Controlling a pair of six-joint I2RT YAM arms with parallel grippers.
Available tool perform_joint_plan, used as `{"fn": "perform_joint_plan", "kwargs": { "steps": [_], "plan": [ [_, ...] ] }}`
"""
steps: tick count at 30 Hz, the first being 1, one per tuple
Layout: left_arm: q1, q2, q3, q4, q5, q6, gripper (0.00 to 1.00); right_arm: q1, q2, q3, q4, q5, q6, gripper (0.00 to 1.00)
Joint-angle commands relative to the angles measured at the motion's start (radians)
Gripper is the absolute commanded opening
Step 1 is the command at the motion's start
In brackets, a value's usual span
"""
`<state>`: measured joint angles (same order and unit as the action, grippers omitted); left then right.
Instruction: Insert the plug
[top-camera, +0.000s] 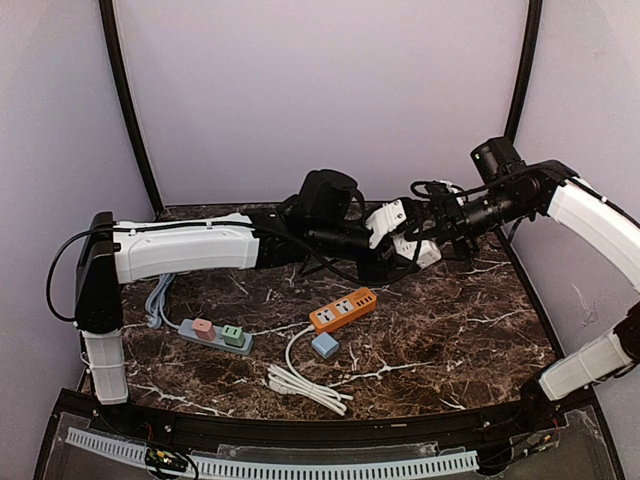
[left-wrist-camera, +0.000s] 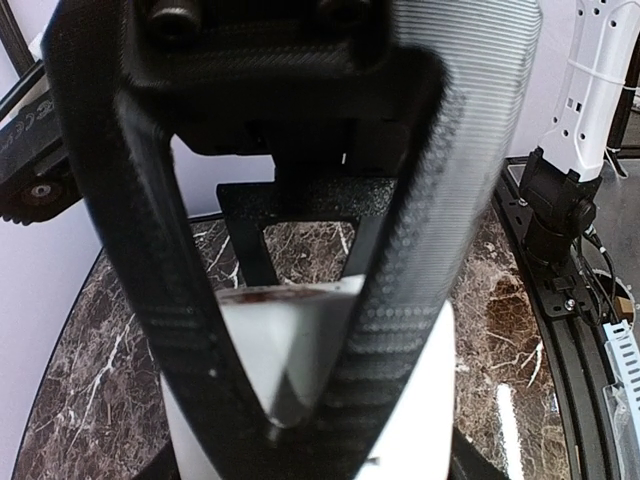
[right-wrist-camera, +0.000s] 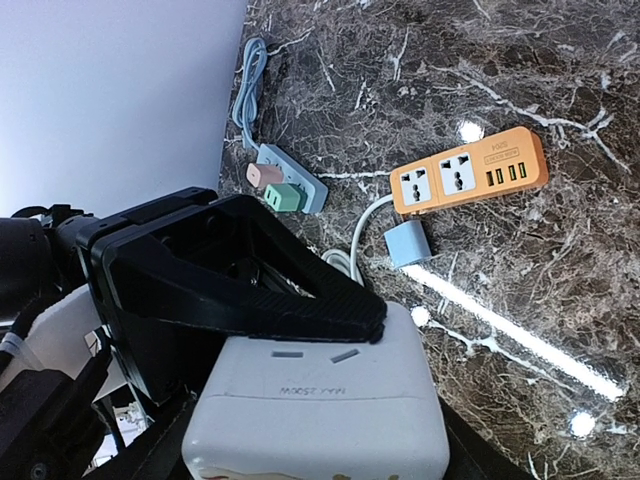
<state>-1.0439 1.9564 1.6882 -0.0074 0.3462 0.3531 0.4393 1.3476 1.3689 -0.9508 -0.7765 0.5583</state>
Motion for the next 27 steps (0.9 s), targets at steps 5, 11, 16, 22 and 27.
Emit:
{"fn": "perform_joint_plan", "kwargs": {
  "steps": [5,11,16,22,27],
  "plan": [
    [-0.006,0.006,0.044,-0.023,-0.019,0.013,0.01,0.008,0.000,0.019,-0.022,0.002,-0.014,0.68],
    [-0.007,0.012,0.048,-0.025,-0.036,0.008,0.01,0.017,0.009,0.029,-0.040,0.018,-0.028,0.47],
    [-0.008,0.013,0.049,-0.032,-0.038,0.007,0.01,0.022,0.004,0.020,-0.045,0.029,-0.031,0.24],
    [-0.008,-0.002,0.042,-0.036,-0.037,0.007,0.39,0.026,-0.007,0.015,-0.040,0.035,-0.029,0.04],
    [-0.010,-0.043,-0.012,-0.021,-0.057,0.006,0.97,0.025,-0.022,0.005,-0.040,0.058,-0.030,0.00]
  ]
}}
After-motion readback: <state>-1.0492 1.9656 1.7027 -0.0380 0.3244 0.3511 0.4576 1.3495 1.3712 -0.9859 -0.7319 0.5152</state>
